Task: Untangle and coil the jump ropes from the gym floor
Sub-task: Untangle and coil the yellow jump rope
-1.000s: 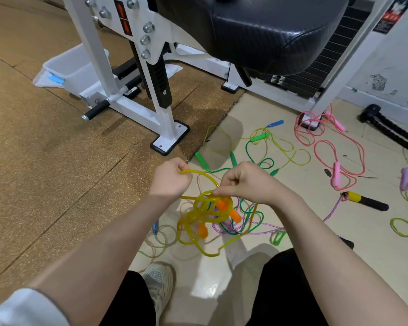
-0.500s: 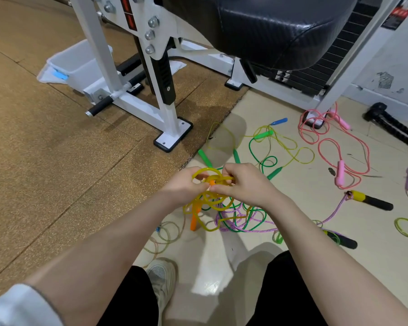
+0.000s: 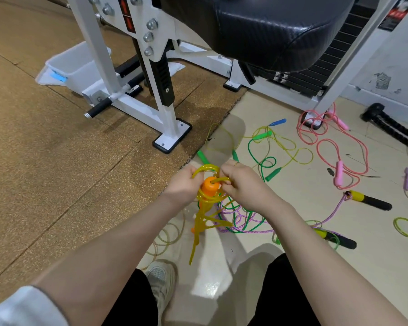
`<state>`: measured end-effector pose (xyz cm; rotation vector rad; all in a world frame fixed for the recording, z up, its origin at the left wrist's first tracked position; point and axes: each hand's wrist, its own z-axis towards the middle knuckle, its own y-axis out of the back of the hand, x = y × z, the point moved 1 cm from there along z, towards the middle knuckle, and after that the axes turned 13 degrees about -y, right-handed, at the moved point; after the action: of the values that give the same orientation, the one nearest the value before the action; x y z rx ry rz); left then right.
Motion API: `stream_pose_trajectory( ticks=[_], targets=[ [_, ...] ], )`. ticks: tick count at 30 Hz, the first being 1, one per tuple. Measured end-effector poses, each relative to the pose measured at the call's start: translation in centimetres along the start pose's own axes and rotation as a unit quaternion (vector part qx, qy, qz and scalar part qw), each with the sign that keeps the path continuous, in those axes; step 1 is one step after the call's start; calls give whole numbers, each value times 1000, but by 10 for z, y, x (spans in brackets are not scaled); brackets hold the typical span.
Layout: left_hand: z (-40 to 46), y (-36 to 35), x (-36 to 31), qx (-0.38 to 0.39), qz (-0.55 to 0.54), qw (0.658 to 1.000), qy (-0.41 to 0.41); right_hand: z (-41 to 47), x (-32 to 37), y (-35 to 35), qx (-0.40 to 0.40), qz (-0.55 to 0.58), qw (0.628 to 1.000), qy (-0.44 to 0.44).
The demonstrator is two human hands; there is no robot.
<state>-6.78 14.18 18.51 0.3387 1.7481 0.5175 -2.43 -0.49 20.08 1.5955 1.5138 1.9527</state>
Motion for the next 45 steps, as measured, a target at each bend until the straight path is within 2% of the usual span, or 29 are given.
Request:
stream_pose_trajectory(
  ticks=[2,4,5,7,8,11,13,16,19,20,21,22,23,24,25,26,28,30,31,34,37,39,41,43,45],
  targets=[
    [9,6,17,-37,-63,995,74,-2,-2,1,-55,25,998,13],
    [15,21,37,-93,-118,973,174,-5,-1,11,-117,170,978,-37],
    [16,30,46,-116,-134,960,218,-7,-1,20,-133,286,946,-78],
    [17,43,62,-156,-157,939,263,-8,-4,37,-138,479,854,-147],
    [17,45,66,-172,-167,933,268,-9,-5,43,-131,514,830,-171],
    [14,40,61,-172,-177,938,243,-8,-6,43,-85,456,857,-224],
    [15,35,49,-159,-204,951,172,-7,-5,34,-35,437,862,-256],
    [15,35,31,-199,-249,944,85,-6,-2,28,-1,503,818,-278],
    [12,41,29,-232,-228,938,115,-6,6,31,18,591,761,-268],
    [11,41,28,-230,-232,935,135,-6,8,32,17,574,771,-276],
    [10,41,25,-220,-239,933,157,-4,9,32,5,492,818,-299],
    [10,39,21,-205,-247,930,178,-3,7,31,-12,341,882,-326],
    [9,38,14,-189,-260,928,190,-1,2,28,-31,156,923,-350],
    [8,37,7,-177,-283,922,197,-1,-1,25,-53,19,932,-358],
    [8,37,-2,-163,-321,911,198,-2,-1,19,-66,-41,937,-339],
    [8,38,-10,-153,-366,897,197,-5,2,12,-64,-43,951,-299],
    [4,42,-26,-130,-444,869,178,-10,10,-4,-6,37,978,-205],
    [3,48,-33,-124,-498,844,158,-13,17,-18,74,85,981,-157],
    [3,51,-34,-136,-521,829,150,-14,17,-22,90,73,983,-139],
    [6,59,-29,-228,-571,779,121,-9,9,-26,47,-47,994,-85],
    [5,63,-20,-325,-558,756,110,-7,1,-15,-35,-55,995,-73],
    [4,64,-15,-355,-515,772,106,-4,-3,-4,-42,-33,996,-74],
    [3,64,-14,-365,-485,789,99,-4,-1,5,24,76,993,-87],
    [5,62,-12,-329,-472,810,112,-8,3,12,93,218,965,-115],
    [5,58,-5,-227,-379,885,149,-11,5,15,111,318,933,-124]
  ],
)
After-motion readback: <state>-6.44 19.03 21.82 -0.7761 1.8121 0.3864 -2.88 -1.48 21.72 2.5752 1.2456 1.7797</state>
